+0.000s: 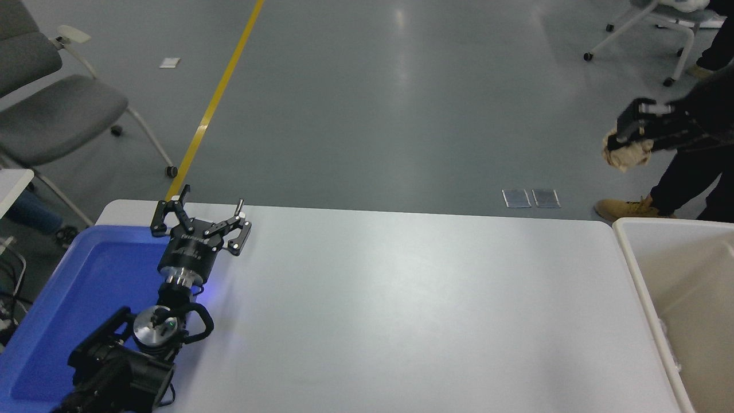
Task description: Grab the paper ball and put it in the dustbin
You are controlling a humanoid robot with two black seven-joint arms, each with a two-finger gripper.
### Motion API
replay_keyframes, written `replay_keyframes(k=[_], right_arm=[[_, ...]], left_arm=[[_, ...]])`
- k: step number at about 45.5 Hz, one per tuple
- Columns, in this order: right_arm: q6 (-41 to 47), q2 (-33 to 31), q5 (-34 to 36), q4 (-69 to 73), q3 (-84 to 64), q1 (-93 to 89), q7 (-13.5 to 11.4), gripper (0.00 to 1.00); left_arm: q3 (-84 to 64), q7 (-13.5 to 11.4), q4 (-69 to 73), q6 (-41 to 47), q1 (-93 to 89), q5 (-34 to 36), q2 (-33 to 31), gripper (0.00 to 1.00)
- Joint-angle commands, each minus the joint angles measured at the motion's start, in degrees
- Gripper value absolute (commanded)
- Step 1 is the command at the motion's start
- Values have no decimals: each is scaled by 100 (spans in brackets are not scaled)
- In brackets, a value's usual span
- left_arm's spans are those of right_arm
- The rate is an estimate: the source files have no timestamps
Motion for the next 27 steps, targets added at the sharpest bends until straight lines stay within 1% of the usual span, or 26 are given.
replay_keyframes(k=[1, 4, 7, 14, 15, 16, 20, 27], right_arm=[[-1230, -543, 509, -2173, 1999, -2652, -9, 0], [-1573, -333, 650, -2745, 2649, -3522, -9, 0], [-1802, 62, 694, -3447, 3264, -4323, -9, 0], [-1794, 1143, 782, -5442, 4758, -6002, 0, 0], [-1802, 1467, 782, -5906, 5178, -6308, 0, 0], [-1820, 1626, 782, -6076, 5357, -6424, -9, 0], [-1960, 2093, 782, -6455, 5937, -6811, -9, 0], [-2610, 2620, 861, -6447, 6597, -7506, -9, 0]], left_arm=[[0, 0, 0, 1, 0, -1, 1, 99], [0, 0, 0, 1, 0, -1, 1, 99], [0, 0, 0, 1, 0, -1, 1, 99], [0, 0, 0, 1, 0, -1, 1, 99], [0, 0, 0, 1, 0, -1, 1, 99], [0, 0, 0, 1, 0, -1, 1, 99], [0, 0, 0, 1, 0, -1, 1, 99], [0, 0, 0, 10, 0, -1, 1, 99]])
